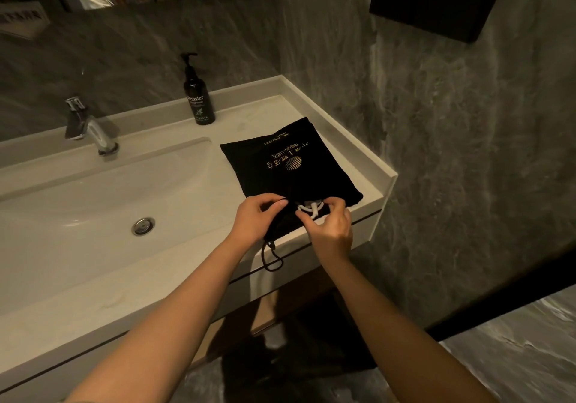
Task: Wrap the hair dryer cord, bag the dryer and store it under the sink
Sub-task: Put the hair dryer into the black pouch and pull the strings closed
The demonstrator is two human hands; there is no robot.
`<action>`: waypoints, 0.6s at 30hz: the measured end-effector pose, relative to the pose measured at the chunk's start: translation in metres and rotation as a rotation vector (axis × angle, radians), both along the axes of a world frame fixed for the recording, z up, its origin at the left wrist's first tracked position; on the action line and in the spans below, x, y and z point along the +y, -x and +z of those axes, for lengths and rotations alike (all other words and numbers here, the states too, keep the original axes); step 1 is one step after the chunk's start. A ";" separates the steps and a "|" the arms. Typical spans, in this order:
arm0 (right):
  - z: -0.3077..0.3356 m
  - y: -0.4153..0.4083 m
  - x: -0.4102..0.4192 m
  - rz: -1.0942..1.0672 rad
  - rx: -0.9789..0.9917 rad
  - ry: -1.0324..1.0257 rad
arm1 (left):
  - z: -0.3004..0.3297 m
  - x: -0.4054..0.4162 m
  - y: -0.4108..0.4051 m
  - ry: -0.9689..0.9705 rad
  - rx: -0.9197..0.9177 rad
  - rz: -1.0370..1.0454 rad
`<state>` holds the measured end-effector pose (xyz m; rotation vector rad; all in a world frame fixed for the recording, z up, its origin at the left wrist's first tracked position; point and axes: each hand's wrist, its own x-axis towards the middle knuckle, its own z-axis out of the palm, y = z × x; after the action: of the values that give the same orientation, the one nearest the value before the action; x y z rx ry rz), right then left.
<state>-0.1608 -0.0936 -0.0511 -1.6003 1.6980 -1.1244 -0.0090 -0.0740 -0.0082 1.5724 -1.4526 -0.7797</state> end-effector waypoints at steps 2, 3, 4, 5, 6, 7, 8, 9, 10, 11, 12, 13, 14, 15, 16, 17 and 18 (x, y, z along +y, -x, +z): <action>-0.002 0.004 0.001 0.016 0.013 0.012 | -0.001 0.003 0.000 -0.017 -0.050 0.011; -0.002 0.008 0.003 0.027 0.017 0.026 | -0.002 0.005 -0.001 -0.022 -0.085 0.009; -0.003 0.013 0.005 0.037 0.029 0.058 | -0.004 0.009 -0.001 -0.009 -0.161 0.018; -0.004 0.019 0.006 0.038 0.048 0.112 | -0.006 0.013 -0.001 0.019 -0.283 0.054; -0.004 0.026 0.007 0.025 0.067 0.175 | -0.008 0.018 -0.001 0.050 -0.412 0.120; -0.003 0.033 0.006 -0.002 0.072 0.219 | -0.010 0.023 -0.001 0.064 -0.519 0.205; -0.001 0.040 0.003 -0.036 0.051 0.230 | -0.011 0.029 0.000 0.042 -0.597 0.284; 0.001 0.045 -0.002 -0.072 0.026 0.218 | -0.012 0.033 0.000 -0.014 -0.659 0.336; 0.003 0.050 -0.009 -0.111 0.027 0.193 | -0.013 0.036 0.002 -0.088 -0.712 0.355; 0.005 0.054 -0.016 -0.147 0.065 0.149 | -0.014 0.037 0.004 -0.166 -0.749 0.343; 0.007 0.056 -0.024 -0.169 0.122 0.090 | -0.015 0.037 0.007 -0.227 -0.746 0.315; 0.009 0.058 -0.031 -0.164 0.170 0.034 | -0.016 0.037 0.011 -0.265 -0.702 0.288; 0.009 0.059 -0.036 -0.135 0.204 -0.004 | -0.016 0.036 0.014 -0.278 -0.645 0.271; 0.010 0.060 -0.040 -0.098 0.224 -0.016 | -0.016 0.036 0.017 -0.269 -0.586 0.264; 0.011 0.059 -0.042 -0.073 0.233 -0.010 | -0.014 0.035 0.019 -0.260 -0.520 0.269; 0.012 0.058 -0.044 -0.066 0.220 -0.002 | -0.012 0.032 0.021 -0.262 -0.386 0.277; 0.014 0.056 -0.044 -0.067 0.175 0.002 | -0.008 0.029 0.023 -0.273 -0.158 0.285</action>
<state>-0.2165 -0.1379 -0.0371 -1.6972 1.8748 -1.0438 -0.0316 -0.0451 -0.0160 2.0365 -1.2284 -0.7193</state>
